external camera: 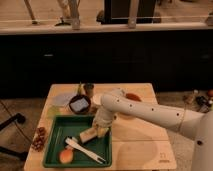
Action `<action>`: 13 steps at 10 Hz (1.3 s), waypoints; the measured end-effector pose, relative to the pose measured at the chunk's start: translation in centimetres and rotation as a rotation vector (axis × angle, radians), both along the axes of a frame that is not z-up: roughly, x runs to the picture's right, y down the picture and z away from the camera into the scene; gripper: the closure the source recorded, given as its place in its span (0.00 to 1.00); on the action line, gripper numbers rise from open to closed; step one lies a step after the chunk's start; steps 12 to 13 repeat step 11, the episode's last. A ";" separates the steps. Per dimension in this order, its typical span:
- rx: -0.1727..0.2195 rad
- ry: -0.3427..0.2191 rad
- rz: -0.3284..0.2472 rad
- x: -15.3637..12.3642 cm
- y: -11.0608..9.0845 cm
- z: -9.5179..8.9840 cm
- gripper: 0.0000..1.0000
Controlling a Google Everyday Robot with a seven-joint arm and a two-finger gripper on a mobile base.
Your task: Place eraser in tray
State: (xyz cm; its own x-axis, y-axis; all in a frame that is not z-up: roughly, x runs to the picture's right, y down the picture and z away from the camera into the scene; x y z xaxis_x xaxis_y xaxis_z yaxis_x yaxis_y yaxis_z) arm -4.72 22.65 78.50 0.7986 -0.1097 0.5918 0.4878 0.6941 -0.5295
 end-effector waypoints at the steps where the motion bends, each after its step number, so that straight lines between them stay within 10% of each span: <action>1: 0.002 -0.014 0.001 -0.2 -0.2 -0.2 0.20; 13: 0.055 -0.045 0.050 1.4 -2.3 -2.9 0.20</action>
